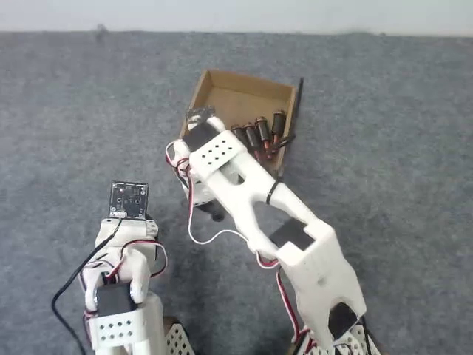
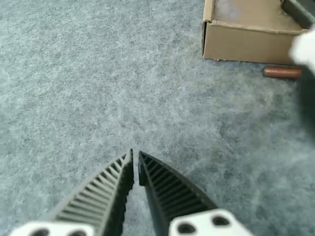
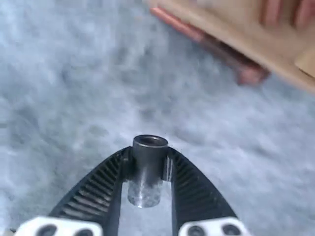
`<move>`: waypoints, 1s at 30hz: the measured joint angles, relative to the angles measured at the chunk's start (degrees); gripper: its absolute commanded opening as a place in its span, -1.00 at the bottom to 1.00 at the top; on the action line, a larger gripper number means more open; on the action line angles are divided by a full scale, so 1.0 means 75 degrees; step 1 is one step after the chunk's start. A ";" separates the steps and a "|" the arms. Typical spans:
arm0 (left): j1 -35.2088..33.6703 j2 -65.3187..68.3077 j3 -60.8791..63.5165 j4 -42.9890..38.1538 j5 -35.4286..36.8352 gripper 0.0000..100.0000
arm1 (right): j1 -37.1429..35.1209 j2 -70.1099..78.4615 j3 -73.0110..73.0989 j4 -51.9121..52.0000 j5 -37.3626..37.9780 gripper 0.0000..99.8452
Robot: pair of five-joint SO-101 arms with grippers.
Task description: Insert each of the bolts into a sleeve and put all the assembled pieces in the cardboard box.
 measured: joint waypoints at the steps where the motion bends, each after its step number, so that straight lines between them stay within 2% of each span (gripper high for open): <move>1: 0.0000 0.0000 0.0000 0.0000 0.0000 -0.98 | 0.0105 -0.0059 0.0000 0.0129 0.0023 -0.99; 8: 0.0000 0.0000 0.0000 0.0000 0.0000 -0.98 | 0.1043 -0.0316 0.0469 0.0223 0.0293 -0.99; 16: 0.0000 0.0000 0.0000 0.0000 0.0000 -0.98 | 0.1512 -0.1536 0.2215 0.0141 0.0516 -0.99; 23: 0.0000 0.0000 0.0000 0.0000 0.0000 -0.98 | 0.2098 -0.2286 0.4149 -0.0891 0.0516 -0.99; 30: 0.0000 0.0000 0.0000 0.0000 0.0000 -0.98 | 0.3200 -0.3048 0.5767 -0.1875 0.0563 -0.99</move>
